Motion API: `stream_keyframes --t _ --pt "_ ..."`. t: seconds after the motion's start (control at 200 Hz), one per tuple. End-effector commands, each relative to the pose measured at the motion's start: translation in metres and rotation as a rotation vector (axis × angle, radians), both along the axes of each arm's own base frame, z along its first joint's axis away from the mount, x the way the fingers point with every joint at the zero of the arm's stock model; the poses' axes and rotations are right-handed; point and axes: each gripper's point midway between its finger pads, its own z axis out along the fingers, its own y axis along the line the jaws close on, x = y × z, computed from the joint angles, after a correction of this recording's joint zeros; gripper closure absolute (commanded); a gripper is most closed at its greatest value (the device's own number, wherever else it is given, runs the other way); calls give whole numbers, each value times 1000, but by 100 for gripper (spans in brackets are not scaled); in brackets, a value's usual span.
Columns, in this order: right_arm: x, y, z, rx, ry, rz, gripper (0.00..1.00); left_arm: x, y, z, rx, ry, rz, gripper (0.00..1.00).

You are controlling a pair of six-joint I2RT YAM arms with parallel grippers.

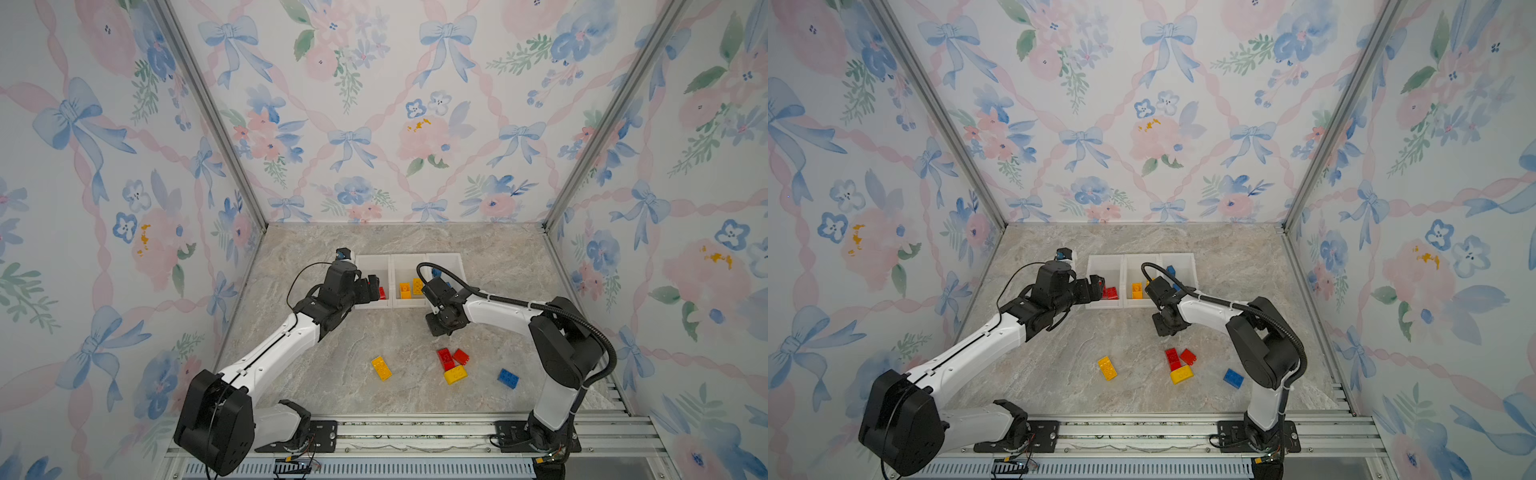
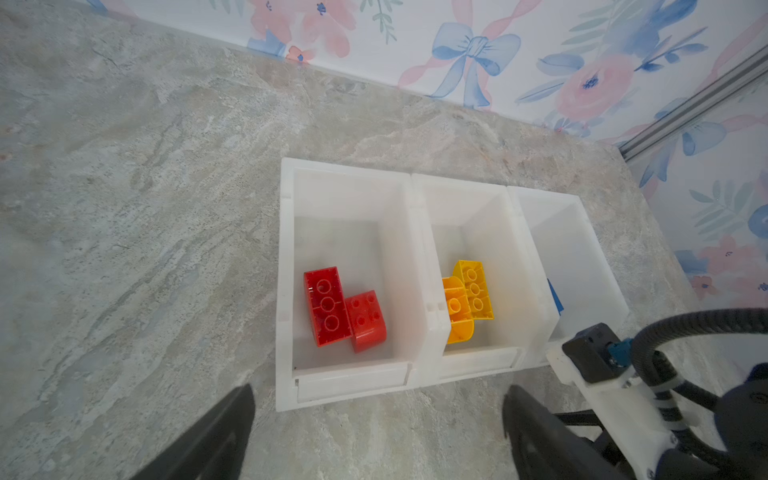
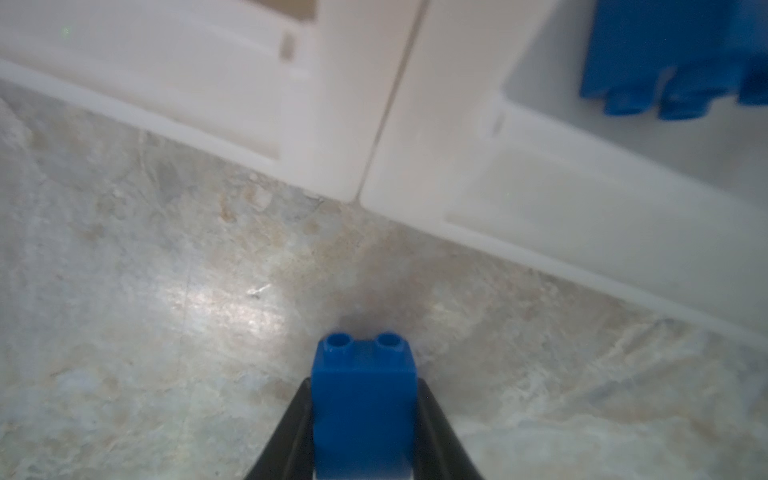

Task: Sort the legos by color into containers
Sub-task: 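Carry the blue brick into the far-end bin and release it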

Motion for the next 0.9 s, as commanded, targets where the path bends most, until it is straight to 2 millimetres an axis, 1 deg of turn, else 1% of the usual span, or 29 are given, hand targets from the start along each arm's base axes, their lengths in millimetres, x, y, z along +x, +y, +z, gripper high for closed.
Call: stream_keyframes --t 0.0,0.14,0.265,0.42,0.535,0.74,0.895 --pt "-9 -4 8 -18 -3 1 69 -2 5 3 -10 -15 21 5" --pt "-10 -5 23 2 -17 -13 70 -4 6 2 -12 -13 27 4" --pt "-11 -6 40 20 -40 -24 70 -5 7 1 -12 -11 29 4" --pt "-6 -9 58 23 -68 -32 70 -5 7 0 -9 -11 27 4" --pt "2 -10 68 26 -88 -44 70 -5 6 -1 -3 -9 22 4" --pt "24 -13 91 64 -124 -76 70 -5 6 -2 -7 -9 18 3" --pt "43 -18 101 80 -143 -98 70 -7 7 -3 -14 -8 21 3"
